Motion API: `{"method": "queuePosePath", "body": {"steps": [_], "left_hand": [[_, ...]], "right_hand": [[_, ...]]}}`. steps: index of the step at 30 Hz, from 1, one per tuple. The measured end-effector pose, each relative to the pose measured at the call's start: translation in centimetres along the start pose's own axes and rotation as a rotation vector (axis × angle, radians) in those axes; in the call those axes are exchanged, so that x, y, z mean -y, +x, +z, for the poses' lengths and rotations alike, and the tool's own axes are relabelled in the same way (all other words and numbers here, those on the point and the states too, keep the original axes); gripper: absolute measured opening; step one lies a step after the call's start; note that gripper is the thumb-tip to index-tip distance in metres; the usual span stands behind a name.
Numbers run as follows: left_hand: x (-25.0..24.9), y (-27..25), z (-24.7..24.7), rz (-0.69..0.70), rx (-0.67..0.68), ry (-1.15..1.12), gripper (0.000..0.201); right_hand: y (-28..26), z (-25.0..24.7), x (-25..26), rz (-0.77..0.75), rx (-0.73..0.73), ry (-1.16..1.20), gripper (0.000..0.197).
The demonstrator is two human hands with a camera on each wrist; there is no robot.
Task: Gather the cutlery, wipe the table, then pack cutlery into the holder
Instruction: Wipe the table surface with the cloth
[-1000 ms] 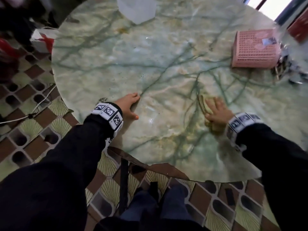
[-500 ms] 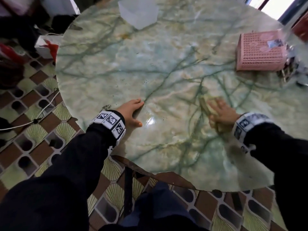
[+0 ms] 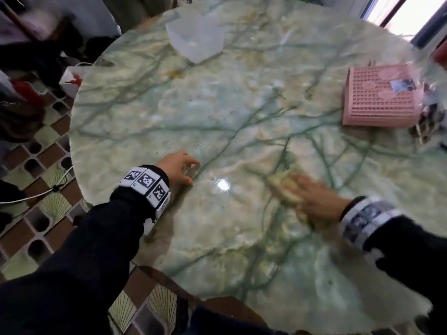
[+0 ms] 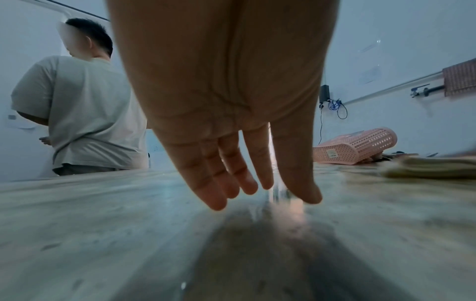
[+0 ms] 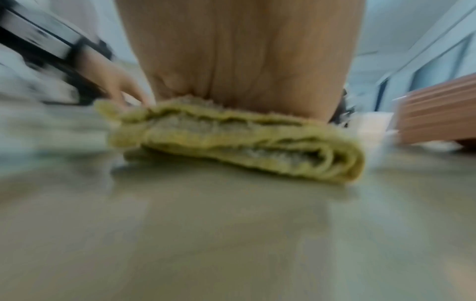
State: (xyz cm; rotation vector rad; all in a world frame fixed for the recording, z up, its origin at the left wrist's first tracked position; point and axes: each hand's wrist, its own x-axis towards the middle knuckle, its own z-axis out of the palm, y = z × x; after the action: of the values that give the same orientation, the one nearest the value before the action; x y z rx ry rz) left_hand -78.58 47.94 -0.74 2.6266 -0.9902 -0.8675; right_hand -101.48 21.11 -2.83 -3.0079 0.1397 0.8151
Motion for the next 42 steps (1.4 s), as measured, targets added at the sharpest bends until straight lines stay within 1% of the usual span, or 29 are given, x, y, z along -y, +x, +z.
{"method": "queuePosePath", "body": {"steps": [1, 3, 6, 7, 9, 10, 12, 15, 16, 17, 19, 20, 21, 22, 23, 24, 26, 28, 29, 30, 32, 34, 35, 36, 37, 38, 39, 41, 42], "left_hand": [[-0.2, 0.4, -0.1, 0.006, -0.011, 0.001, 0.060], [-0.6, 1.3, -0.3, 0.019, -0.026, 0.010, 0.063], [-1.2, 2.6, -0.6, 0.045, -0.021, 0.039, 0.072], [-1.4, 3.2, -0.8, 0.045, -0.027, 0.044, 0.075], [-1.5, 4.4, -1.1, 0.032, -0.039, 0.063, 0.079], [-1.6, 4.9, -1.3, 0.022, -0.036, 0.075, 0.080], [-1.5, 5.5, -1.6, 0.012, -0.022, 0.097, 0.081], [-1.2, 5.7, -1.5, 0.023, -0.032, 0.086, 0.082], [-1.1, 5.7, -1.4, 0.028, -0.038, 0.079, 0.082], [-1.0, 5.7, -1.4, 0.032, -0.042, 0.077, 0.082], [-0.9, 5.7, -1.4, 0.040, -0.042, 0.081, 0.082], [-0.9, 5.8, -1.5, 0.041, -0.042, 0.084, 0.082], [-1.0, 5.7, -1.5, 0.039, -0.043, 0.083, 0.082], [-1.0, 5.7, -1.5, 0.035, -0.044, 0.079, 0.082], [-1.0, 5.7, -1.5, 0.032, -0.044, 0.072, 0.082], [-1.0, 5.6, -1.5, 0.030, -0.047, 0.062, 0.081], [-0.9, 5.6, -1.4, 0.026, -0.053, 0.045, 0.081], [-0.9, 5.5, -1.4, 0.029, -0.053, 0.036, 0.081], [-0.9, 5.5, -1.4, 0.032, -0.052, 0.036, 0.081], [-0.8, 5.5, -1.4, 0.033, -0.049, 0.037, 0.082], [-0.7, 5.5, -1.4, 0.038, -0.044, 0.039, 0.082], [-0.6, 5.5, -1.3, 0.051, -0.042, 0.042, 0.082], [-0.5, 5.5, -1.3, 0.057, -0.039, 0.045, 0.081], [-0.4, 5.5, -1.3, 0.063, -0.034, 0.047, 0.081], [-0.3, 5.5, -1.3, 0.066, -0.031, 0.047, 0.081], [-0.2, 5.6, -1.2, 0.069, -0.025, 0.047, 0.080], [-0.2, 5.6, -1.3, 0.075, -0.024, 0.040, 0.079], [0.0, 5.6, -1.4, 0.077, -0.033, -0.043, 0.071], [0.3, 5.5, -1.7, 0.060, -0.052, -0.144, 0.065]], "right_hand": [[1.7, -0.9, -3.3, 0.169, 0.060, 0.065, 0.084], [5.5, -2.9, -7.9, 0.358, 0.026, 0.153, 0.072], [11.3, -6.3, -7.7, 0.468, -0.018, 0.299, 0.072], [13.0, -6.8, -6.1, 0.395, -0.040, 0.300, 0.070], [14.8, -7.0, -1.8, 0.042, -0.255, 0.001, 0.067], [13.6, -7.3, 1.4, -0.122, -0.312, -0.125, 0.063], [9.5, -5.4, 5.8, -0.272, -0.245, -0.226, 0.057], [6.0, -2.9, 3.5, -0.535, -0.126, -0.531, 0.058], [6.3, -3.2, 1.0, -0.509, -0.161, -0.514, 0.057], [7.2, -3.4, -2.2, -0.375, -0.154, -0.416, 0.051], [10.8, -4.3, -7.6, -0.206, -0.296, -0.417, 0.042], [12.5, -5.2, -9.7, -0.066, -0.325, -0.416, 0.053], [13.6, -6.6, -11.0, 0.116, -0.218, -0.304, 0.072], [14.9, -7.8, -11.9, 0.130, -0.127, -0.148, 0.086], [16.1, -8.1, -12.1, 0.138, -0.165, 0.014, 0.088], [17.4, -8.6, -11.3, 0.139, -0.169, 0.057, 0.078], [18.7, -7.8, -6.4, 0.056, -0.290, -0.171, 0.060], [16.6, -7.8, 0.9, -0.180, -0.313, -0.372, 0.065], [14.7, -6.9, 3.8, -0.281, -0.265, -0.323, 0.066], [12.6, -5.8, 5.1, -0.320, -0.141, -0.297, 0.063], [9.2, -5.1, 4.0, -0.443, -0.063, -0.347, 0.067], [9.4, -6.0, -1.0, -0.292, 0.011, -0.253, 0.084], [10.1, -6.7, -3.3, -0.220, -0.015, -0.235, 0.087], [11.9, -7.0, -5.6, -0.169, -0.123, -0.236, 0.079], [13.0, -8.1, -6.8, -0.095, -0.140, -0.167, 0.064], [14.1, -9.2, -7.9, 0.053, -0.185, -0.029, 0.051], [15.6, -9.5, -9.1, 0.219, -0.166, 0.063, 0.051], [18.1, -10.1, -9.2, 0.423, -0.061, 0.318, 0.064], [19.4, -10.1, -7.2, 0.413, -0.096, 0.334, 0.068]]}}
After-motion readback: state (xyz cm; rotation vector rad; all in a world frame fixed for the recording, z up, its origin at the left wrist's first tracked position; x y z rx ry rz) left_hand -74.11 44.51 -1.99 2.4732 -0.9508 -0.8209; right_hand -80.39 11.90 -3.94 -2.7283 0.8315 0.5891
